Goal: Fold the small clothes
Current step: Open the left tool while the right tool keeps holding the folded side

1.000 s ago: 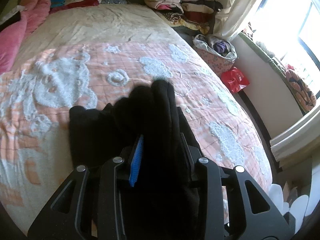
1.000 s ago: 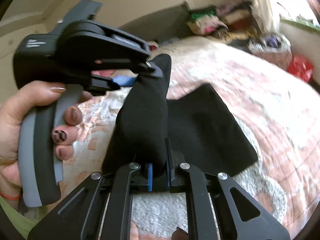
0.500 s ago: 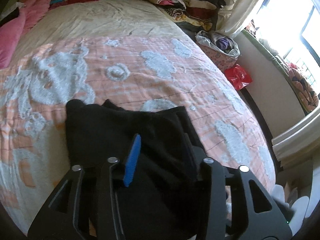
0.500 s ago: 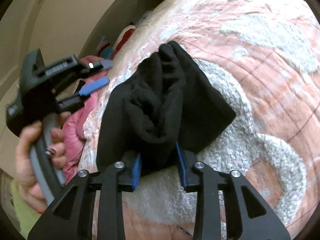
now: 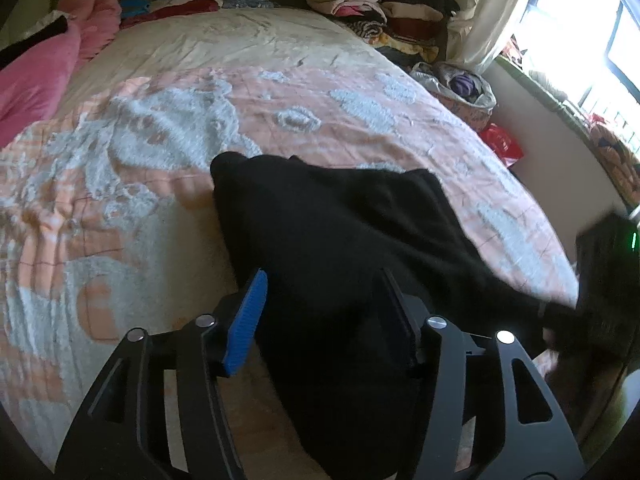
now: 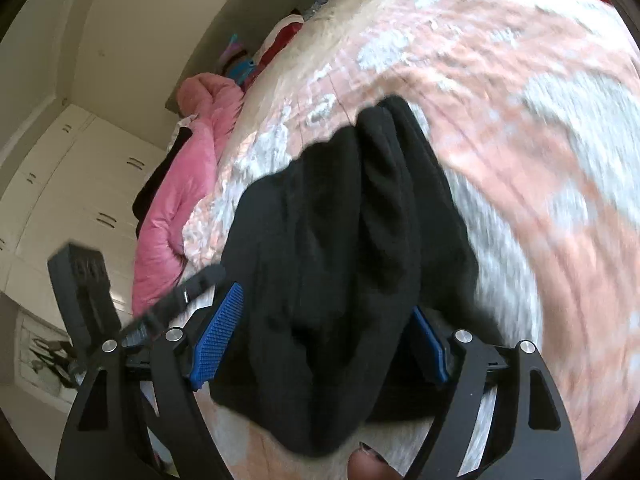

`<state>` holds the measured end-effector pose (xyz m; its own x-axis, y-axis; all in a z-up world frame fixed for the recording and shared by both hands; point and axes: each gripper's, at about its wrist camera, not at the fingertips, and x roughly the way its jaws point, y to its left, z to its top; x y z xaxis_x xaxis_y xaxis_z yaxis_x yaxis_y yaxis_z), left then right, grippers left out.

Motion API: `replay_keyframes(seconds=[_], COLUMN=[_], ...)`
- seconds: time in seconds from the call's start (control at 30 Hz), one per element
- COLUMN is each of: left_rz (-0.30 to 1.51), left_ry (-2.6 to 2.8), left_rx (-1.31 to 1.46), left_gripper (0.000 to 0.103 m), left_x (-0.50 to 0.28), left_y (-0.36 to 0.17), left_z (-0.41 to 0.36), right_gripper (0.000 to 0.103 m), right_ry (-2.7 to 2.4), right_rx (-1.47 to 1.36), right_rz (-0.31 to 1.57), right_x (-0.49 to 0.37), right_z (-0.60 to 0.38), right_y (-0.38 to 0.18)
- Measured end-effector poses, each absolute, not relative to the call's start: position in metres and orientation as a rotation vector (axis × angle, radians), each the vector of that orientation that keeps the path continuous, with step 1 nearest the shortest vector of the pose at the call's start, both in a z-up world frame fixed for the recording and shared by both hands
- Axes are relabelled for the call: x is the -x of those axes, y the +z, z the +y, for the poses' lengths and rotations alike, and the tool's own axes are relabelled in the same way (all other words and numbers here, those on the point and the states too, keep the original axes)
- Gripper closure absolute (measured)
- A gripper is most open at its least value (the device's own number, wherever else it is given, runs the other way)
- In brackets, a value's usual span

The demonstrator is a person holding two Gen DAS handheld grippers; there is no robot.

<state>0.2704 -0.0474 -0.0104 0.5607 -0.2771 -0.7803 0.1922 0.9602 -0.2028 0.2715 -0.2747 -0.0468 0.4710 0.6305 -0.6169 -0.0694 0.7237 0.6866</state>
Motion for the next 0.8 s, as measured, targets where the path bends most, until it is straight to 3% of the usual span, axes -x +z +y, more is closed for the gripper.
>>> replay_keyframes(seconds=[0.07, 0.13, 0.17, 0.2, 0.3, 0.57, 0.8], left_rz=[0.927, 0.921, 0.918, 0.916, 0.918, 0.9, 0.929], left_ry=[-0.274, -0.27, -0.268, -0.266, -0.271, -0.313, -0.318], left_rx=[0.069, 0.045, 0.038, 0.034, 0.035, 0.044, 0.008], left_gripper=[0.049, 0.046, 0.046, 0.045, 0.042, 0.039, 0.038], left_x=[-0.268, -0.267, -0.267, -0.267, -0.267, -0.262, -0.261], left_y=[-0.011, -0.013, -0.013, -0.014, -0.014, -0.003, -0.018], left_z=[-0.051, -0.055, -0.056, -0.056, -0.056, -0.066, -0.08], right_gripper=[0.033, 0.044, 0.052, 0.066, 0.083, 0.085, 0.085], right_ry=[0.459, 0.479, 0.481, 0.476, 0.477, 0.496, 0.42], right_rx=[-0.604, -0.575, -0.554, -0.523, -0.448, -0.181, -0.129], right_rz=[1.013, 1.037, 1.046, 1.058, 1.051, 0.834, 0.923], right_x=[-0.28, -0.294, -0.298, -0.304, -0.312, -0.298, -0.31], right_z=[-0.273, -0.267, -0.263, -0.259, -0.249, -0.247, -0.258], right_y=[-0.04, -0.04, -0.041, -0.043, -0.043, 0.015, -0.03])
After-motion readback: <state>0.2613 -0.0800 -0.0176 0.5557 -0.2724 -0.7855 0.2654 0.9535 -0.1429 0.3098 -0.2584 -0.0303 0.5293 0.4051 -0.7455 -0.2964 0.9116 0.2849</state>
